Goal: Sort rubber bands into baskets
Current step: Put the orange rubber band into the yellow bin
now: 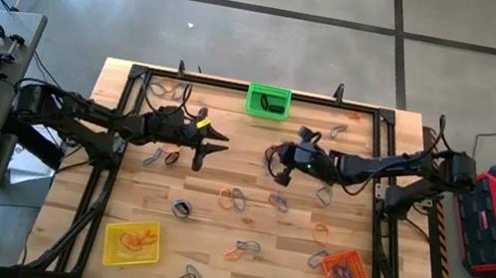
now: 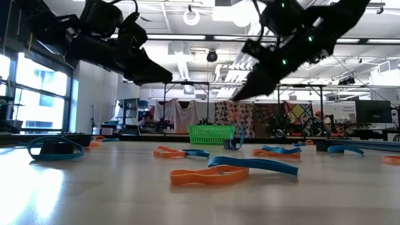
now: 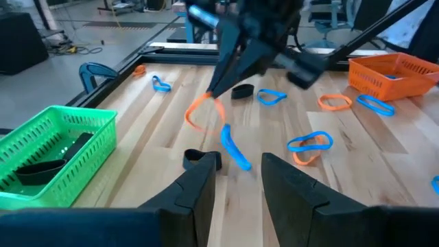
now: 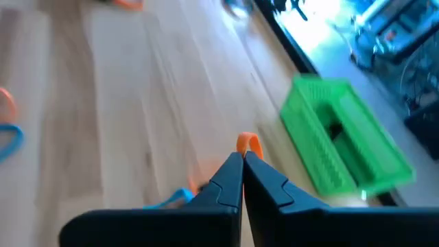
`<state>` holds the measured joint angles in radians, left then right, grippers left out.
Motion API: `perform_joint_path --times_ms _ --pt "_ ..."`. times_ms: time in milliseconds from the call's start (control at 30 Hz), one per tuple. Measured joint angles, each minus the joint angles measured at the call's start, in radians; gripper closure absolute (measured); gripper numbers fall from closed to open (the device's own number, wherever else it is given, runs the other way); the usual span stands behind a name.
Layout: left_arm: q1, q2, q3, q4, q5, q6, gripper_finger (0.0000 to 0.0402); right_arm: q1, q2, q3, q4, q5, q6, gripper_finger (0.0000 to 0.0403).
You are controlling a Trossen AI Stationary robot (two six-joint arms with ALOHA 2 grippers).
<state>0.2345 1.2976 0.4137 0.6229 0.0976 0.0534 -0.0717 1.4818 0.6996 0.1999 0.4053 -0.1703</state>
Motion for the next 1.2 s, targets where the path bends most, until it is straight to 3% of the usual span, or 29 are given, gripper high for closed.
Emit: perform_joint_path --times_ms 333,733,1200 --pt "-0.062 0.000 0.000 0.013 -0.103 -0.023 0.0244 0.069 0.000 0.108 -0.007 0.014 -0.069 0.0403" --pt "-0.098 0.009 0.042 0.035 -0.058 -0.092 0.0240 0.161 0.001 0.126 0.079 0.005 -0.196 0.0403" --pt "-0.133 0.191 0.186 0.028 -0.040 -0.049 0.0240 0.204 0.002 0.126 0.106 0.005 -0.198 0.0403"
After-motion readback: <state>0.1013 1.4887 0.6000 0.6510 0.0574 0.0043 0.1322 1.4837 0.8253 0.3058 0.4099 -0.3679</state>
